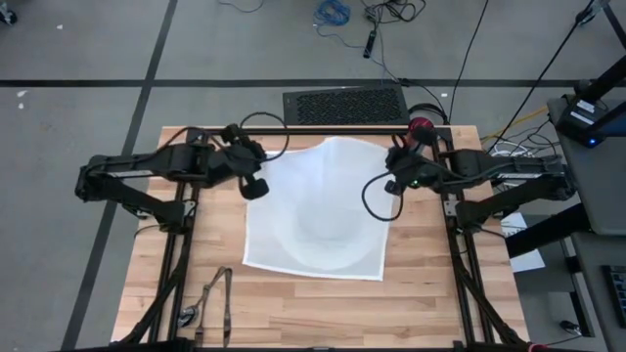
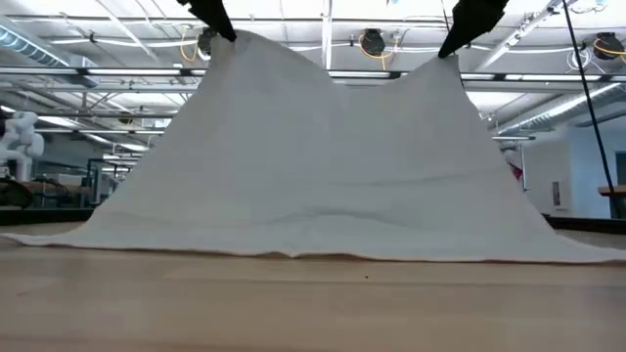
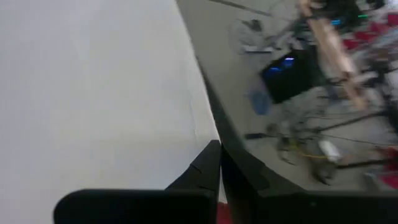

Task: Set table place
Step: Fold the white napkin

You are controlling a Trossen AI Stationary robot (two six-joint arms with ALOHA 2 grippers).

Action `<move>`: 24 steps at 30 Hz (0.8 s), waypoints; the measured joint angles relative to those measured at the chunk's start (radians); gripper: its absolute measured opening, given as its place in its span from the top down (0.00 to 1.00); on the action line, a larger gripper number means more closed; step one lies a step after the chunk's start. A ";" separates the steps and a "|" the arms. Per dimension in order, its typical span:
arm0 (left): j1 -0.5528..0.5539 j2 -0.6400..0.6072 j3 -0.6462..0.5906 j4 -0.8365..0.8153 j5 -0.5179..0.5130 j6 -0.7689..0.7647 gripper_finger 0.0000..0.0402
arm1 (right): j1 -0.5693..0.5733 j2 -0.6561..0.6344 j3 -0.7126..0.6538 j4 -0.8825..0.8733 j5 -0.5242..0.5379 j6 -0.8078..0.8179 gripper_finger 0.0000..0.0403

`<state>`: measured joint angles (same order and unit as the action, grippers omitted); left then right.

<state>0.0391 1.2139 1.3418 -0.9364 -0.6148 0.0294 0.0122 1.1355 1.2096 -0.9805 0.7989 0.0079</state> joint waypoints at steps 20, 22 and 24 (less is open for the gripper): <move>0.000 -0.006 0.004 0.225 0.232 -0.128 1.00 | 0.042 -0.003 0.001 0.499 -0.412 -0.013 1.00; 0.000 -0.006 0.024 0.226 0.246 -0.127 1.00 | 0.042 -0.003 0.001 0.577 -0.458 -0.027 1.00; 0.000 -0.006 0.051 0.228 0.246 -0.125 1.00 | 0.042 -0.003 0.001 0.632 -0.490 -0.040 1.00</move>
<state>0.0391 1.2076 1.3925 -0.7082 -0.3687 -0.0959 0.0544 1.1327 1.2106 -0.3487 0.3089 -0.0317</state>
